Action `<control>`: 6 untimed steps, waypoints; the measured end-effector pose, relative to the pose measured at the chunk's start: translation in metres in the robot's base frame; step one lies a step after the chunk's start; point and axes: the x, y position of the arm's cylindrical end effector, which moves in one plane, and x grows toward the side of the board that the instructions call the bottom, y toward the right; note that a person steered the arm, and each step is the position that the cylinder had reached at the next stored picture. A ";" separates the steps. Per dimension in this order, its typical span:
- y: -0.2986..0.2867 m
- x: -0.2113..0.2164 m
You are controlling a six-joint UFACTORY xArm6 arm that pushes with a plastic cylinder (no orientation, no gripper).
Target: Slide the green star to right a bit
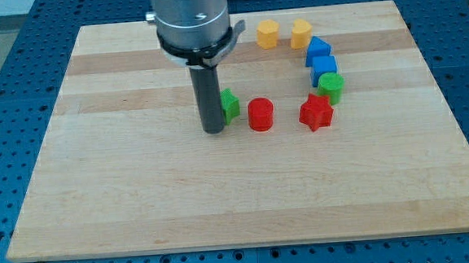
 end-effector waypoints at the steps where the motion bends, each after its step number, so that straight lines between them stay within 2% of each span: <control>1: 0.001 -0.046; 2: 0.004 -0.055; 3: -0.047 -0.054; 6: 0.036 -0.064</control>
